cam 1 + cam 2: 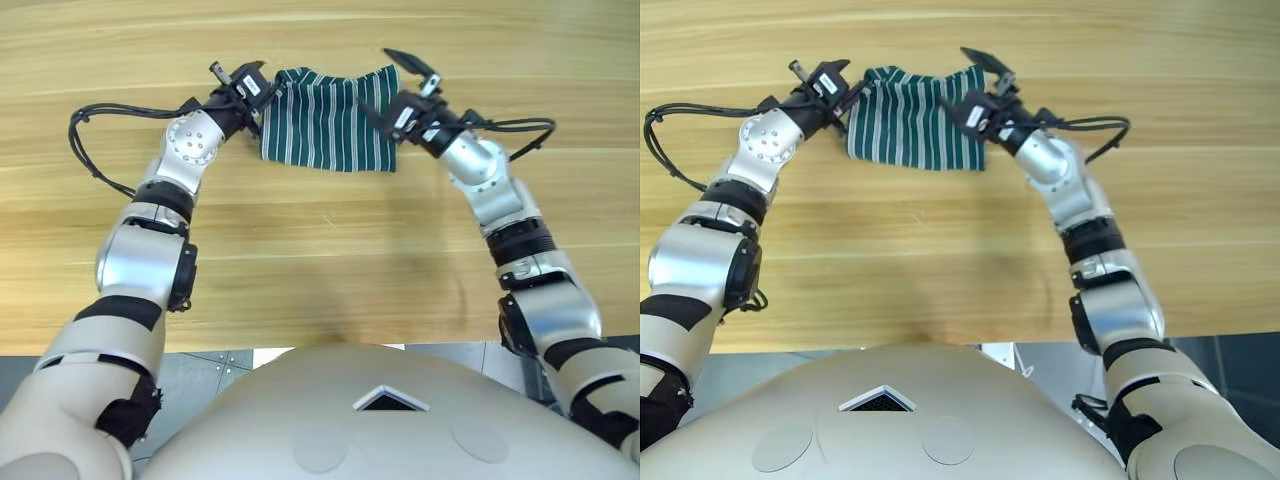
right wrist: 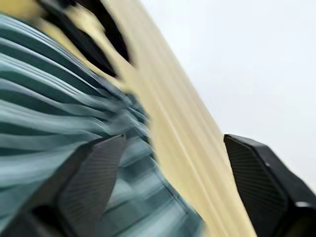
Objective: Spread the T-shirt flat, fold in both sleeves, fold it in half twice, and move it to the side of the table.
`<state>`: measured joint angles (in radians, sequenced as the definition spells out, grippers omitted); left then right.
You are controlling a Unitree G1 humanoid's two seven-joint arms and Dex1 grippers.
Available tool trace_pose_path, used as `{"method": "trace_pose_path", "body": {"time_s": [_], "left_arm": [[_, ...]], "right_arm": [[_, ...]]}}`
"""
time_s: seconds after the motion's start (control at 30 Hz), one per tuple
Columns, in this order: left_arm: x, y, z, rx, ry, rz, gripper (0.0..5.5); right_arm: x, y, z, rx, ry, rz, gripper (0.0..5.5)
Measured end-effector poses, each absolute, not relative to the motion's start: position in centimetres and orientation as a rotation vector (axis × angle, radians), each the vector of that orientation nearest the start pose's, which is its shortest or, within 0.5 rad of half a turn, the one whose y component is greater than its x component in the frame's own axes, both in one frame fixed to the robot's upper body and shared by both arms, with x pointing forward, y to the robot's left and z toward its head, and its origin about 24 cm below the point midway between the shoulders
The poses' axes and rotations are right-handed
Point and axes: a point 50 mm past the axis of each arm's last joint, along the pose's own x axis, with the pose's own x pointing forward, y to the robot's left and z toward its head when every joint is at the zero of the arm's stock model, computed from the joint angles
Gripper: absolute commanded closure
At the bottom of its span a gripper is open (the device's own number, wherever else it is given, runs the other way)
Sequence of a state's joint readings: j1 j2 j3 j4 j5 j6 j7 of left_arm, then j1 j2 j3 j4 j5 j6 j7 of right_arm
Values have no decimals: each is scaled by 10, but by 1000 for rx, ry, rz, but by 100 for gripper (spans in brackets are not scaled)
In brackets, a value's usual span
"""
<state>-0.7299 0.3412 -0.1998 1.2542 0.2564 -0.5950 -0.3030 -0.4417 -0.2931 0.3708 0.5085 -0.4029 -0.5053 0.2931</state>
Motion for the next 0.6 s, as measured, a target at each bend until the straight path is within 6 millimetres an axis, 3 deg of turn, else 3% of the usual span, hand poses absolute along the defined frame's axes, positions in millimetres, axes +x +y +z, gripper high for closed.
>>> {"method": "trace_pose_path", "body": {"time_s": [0.1, 0.17, 0.3, 0.37, 0.47, 0.6], "left_arm": [[353, 177, 37, 614, 70, -522, 381], [353, 176, 36, 593, 77, -510, 381], [355, 187, 38, 459, 75, -382, 381], [354, 200, 40, 320, 53, -281, 381], [338, 220, 26, 142, 54, -182, 381], [316, 248, 18, -12, -19, -70, 381]], "right_arm": [[299, -56, 46, -824, -314, 905, 74], [310, -48, 47, -834, -299, 889, 30], [333, -34, 46, -794, -187, 867, 28], [343, -39, 39, -761, -68, 832, 28], [352, -63, 28, -691, 101, 746, 28], [359, -90, 25, -605, 199, 628, 28]]}}
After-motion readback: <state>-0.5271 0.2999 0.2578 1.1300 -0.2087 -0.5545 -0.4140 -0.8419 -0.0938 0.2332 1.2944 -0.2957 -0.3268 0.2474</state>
